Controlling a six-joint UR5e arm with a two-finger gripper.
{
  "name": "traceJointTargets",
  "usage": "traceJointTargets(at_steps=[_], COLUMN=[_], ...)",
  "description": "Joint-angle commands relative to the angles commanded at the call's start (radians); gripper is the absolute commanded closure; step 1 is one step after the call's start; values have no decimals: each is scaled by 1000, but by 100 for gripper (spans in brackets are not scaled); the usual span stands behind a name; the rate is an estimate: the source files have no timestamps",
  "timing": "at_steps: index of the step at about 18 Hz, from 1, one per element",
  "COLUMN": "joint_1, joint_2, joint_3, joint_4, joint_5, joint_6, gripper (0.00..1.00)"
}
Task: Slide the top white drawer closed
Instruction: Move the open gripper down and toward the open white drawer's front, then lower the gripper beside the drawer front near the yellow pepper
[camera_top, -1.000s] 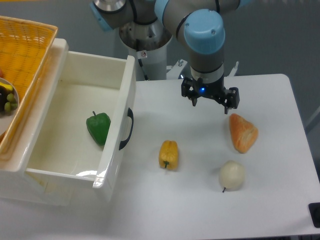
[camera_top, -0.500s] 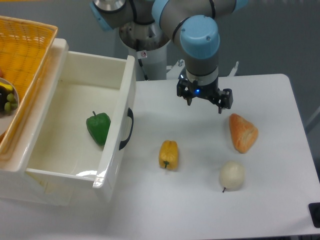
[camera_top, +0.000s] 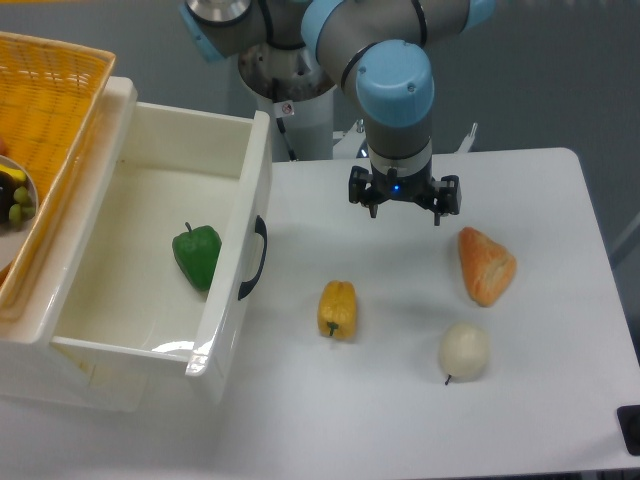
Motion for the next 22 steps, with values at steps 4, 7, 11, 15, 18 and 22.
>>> traceJointTargets(at_steps=[4,7,11,15,18,22], joint_1=[-2,-8,-29,-51,-57,-78], joint_2=[-31,-45,-67,-95,-109,-121], joint_3=[11,11,12,11,9,11], joint_4=[15,72,86,83,83,81], joint_5=[-25,-43,-95,-160,-161,-160], joint_6=[-83,-172,-226,-250,-255,-256], gripper=[0,0,0,0,0,0])
